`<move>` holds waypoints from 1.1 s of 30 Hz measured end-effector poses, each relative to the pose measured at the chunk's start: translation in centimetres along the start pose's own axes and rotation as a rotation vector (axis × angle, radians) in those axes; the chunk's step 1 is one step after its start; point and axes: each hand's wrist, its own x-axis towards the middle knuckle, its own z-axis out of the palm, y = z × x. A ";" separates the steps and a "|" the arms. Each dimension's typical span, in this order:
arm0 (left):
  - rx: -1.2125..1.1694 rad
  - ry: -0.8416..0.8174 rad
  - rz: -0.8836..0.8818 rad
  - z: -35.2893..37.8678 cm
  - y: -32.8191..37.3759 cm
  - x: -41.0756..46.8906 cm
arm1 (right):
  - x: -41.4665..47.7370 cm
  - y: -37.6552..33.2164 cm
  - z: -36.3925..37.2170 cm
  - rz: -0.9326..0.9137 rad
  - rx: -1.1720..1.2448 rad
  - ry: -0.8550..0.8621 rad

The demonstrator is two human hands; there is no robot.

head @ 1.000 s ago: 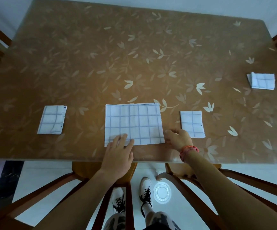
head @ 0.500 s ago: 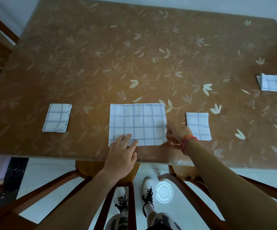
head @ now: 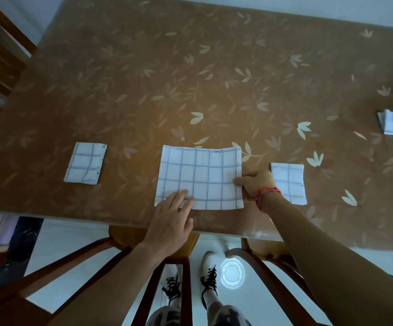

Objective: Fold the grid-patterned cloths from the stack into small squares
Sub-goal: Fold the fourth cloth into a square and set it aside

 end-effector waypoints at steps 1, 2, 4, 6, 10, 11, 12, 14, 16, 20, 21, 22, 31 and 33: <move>0.003 0.005 0.003 0.0 0.1 0.0 | -0.3 0.1 -0.1 0.003 0.021 -0.009; 0.006 0.010 0.006 -0.1 0.2 0.0 | -0.7 0.2 -0.2 0.012 0.045 -0.012; 0.011 0.025 0.011 -0.1 0.6 0.1 | -1.4 0.7 -0.2 0.032 0.120 -0.010; 0.036 0.040 0.012 0.0 1.1 0.4 | -2.1 1.4 -0.1 0.063 0.236 -0.018; 0.105 0.070 -0.013 0.3 2.6 1.3 | -3.6 2.5 0.5 0.143 0.500 -0.036; 0.124 0.083 -0.022 0.4 2.9 1.4 | -4.0 2.7 0.8 0.168 0.566 -0.048; 0.140 0.100 -0.033 0.4 3.2 1.6 | -4.3 2.9 1.0 0.191 0.626 -0.071; 0.162 0.137 -0.068 0.4 3.6 1.7 | -5.1 3.1 1.6 0.227 0.718 -0.113; 0.173 0.152 -0.105 0.3 3.8 1.7 | -5.6 3.4 2.2 0.246 0.761 -0.151; 0.082 0.084 -0.148 0.1 3.5 1.2 | -6.4 3.6 2.6 0.254 0.750 -0.239; 0.040 0.067 -0.149 0.2 3.2 1.1 | -6.6 3.5 2.4 0.240 0.732 -0.265; 0.000 0.054 -0.144 0.4 2.9 0.9 | -6.6 3.7 2.0 0.222 0.706 -0.304; -0.083 0.128 0.065 0.2 0.0 -0.6 | -4.6 7.1 -0.9 -0.049 0.065 -0.128; -0.083 0.141 0.104 0.0 -0.9 -0.9 | -5.3 8.3 -1.5 0.085 -0.133 -0.197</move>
